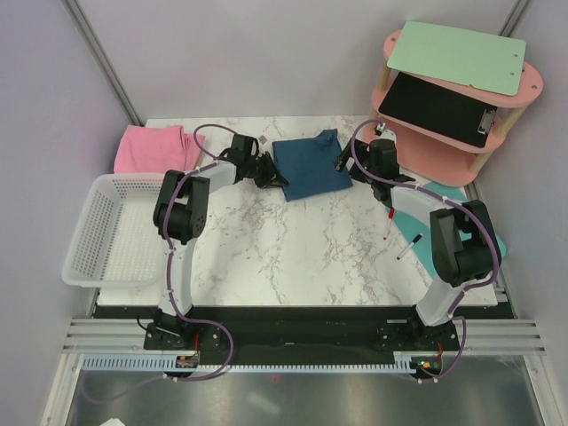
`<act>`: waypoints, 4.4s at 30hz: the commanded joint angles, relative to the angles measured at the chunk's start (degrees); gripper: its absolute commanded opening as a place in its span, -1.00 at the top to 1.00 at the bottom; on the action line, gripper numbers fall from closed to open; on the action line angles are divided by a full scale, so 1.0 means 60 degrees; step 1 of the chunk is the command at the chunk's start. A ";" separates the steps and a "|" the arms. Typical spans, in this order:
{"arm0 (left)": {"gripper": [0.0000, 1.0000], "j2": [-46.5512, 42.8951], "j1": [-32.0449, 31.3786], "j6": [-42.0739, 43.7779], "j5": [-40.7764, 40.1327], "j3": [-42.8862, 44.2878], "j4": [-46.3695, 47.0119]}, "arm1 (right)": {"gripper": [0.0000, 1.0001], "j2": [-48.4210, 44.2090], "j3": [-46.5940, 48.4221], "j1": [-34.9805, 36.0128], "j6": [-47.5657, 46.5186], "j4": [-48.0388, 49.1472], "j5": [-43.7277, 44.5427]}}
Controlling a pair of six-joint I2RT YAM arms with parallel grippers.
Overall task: Fold and stack the t-shirts
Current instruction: Put the neatly folded tshirt into the corner of the board with the left arm
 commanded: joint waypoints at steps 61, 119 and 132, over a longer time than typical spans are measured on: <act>-0.82 0.3031 0.2180 0.4890 -1.3409 0.6508 -0.9127 | -0.96 0.0039 -0.1376 -0.0146 0.0797 0.1594 -0.2038; -0.86 -0.1129 -0.1262 0.1566 -0.4842 0.2482 -0.4384 | -0.96 -0.0547 -0.2416 -0.0161 0.0211 0.1170 -0.1965; -0.87 0.0496 -0.1277 0.1228 -0.4707 0.2977 -0.3913 | -0.96 -0.0826 -0.2519 -0.0219 0.0036 0.0921 -0.1833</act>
